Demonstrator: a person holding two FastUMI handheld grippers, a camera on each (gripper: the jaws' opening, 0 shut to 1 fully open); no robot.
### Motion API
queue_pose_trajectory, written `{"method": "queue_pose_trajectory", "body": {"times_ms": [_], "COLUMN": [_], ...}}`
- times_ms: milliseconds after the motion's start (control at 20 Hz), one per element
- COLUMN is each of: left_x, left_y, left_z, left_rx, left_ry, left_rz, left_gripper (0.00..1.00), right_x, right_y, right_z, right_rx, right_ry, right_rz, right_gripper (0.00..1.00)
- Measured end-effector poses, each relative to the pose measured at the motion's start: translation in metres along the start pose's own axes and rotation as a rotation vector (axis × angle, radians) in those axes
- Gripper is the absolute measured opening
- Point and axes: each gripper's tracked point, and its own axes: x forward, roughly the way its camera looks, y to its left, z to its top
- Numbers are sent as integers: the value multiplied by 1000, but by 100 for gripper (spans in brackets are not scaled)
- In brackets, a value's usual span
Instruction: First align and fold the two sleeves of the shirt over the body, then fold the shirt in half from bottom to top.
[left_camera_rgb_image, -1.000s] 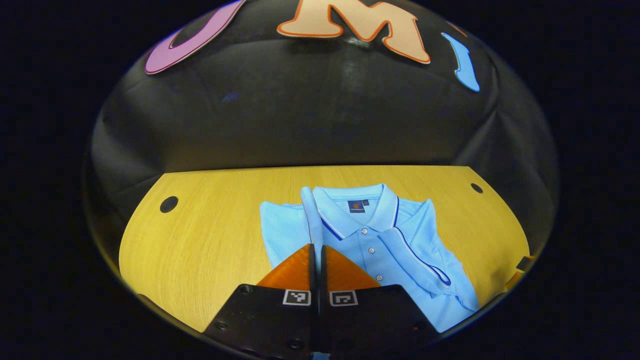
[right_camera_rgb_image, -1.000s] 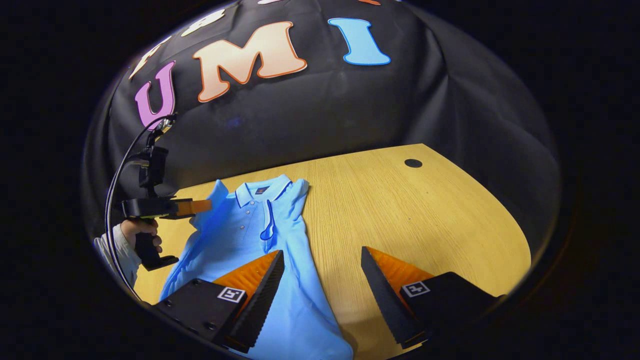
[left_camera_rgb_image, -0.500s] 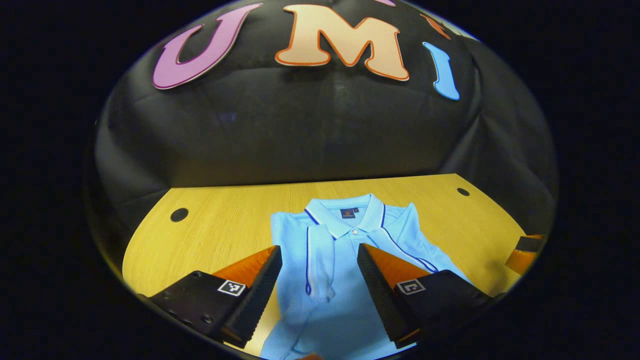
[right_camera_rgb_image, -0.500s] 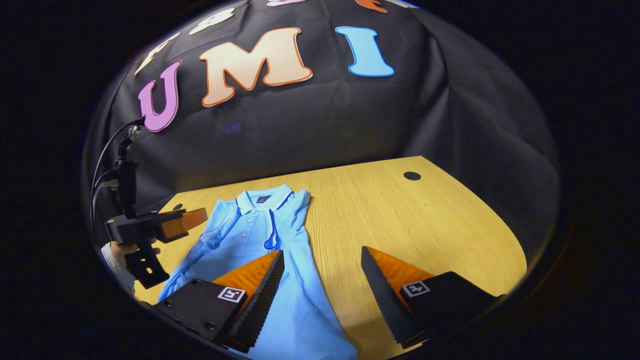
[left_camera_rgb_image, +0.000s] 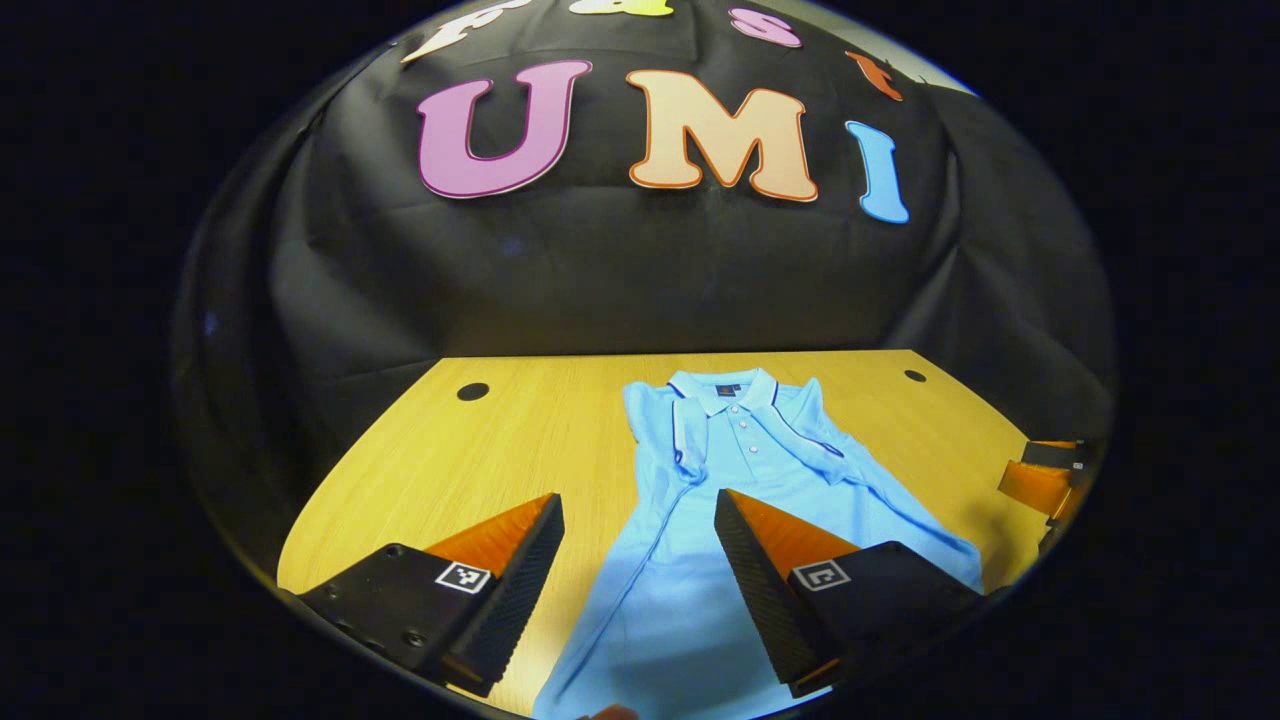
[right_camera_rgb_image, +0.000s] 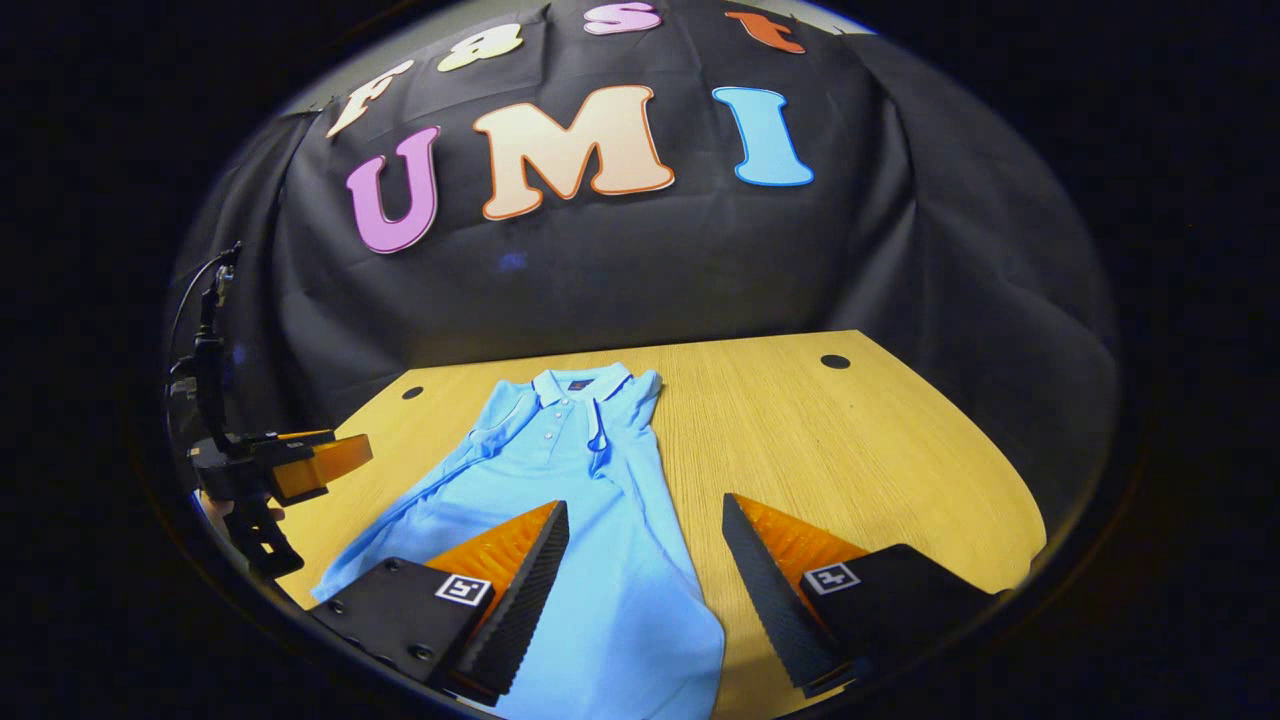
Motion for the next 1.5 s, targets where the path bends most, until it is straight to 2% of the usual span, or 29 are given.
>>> {"method": "queue_pose_trajectory", "body": {"times_ms": [250,600,750,900,950,1100,1150,1250,1300,1350,1400,1450,1500], "left_x": [-54,-104,-112,-116,-116,-116,-117,-116,-120,-120,-118,-117,-118], "left_y": [-6,8,20,22,22,19,19,16,15,11,1,-6,-15], "left_z": [-47,-118,-147,-178,-173,-174,-179,-177,-175,-176,-179,-178,-180], "left_rx": [-6,59,76,84,84,86,80,33,0,6,22,54,92], "left_ry": [62,151,190,260,209,214,236,211,189,182,190,185,191], "left_rz": [-55,-32,-7,-7,-8,-9,-13,-20,-15,-11,-13,-4,-23], "left_gripper": [93,94,93,94,94,94,91,93,91,81,76,51,41], "right_x": [-42,-91,-98,-99,-97,-101,-99,-99,-96,-96,-95,-95,-94], "right_y": [-5,-14,-12,-16,-20,-23,-22,-20,-17,-12,-5,3,9], "right_z": [-36,-107,-138,-161,-168,-194,-190,-194,-193,-196,-194,-197,-196], "right_rx": [-11,-10,1,-47,-69,-95,-68,-29,-27,-40,-51,-57,-57], "right_ry": [19,98,147,185,198,286,267,278,269,287,287,304,301], "right_rz": [-19,-52,-65,-97,-115,-134,-133,-131,-125,-108,-88,-65,-43], "right_gripper": [98,98,97,98,98,99,99,94,94,98,77,65,41]}}
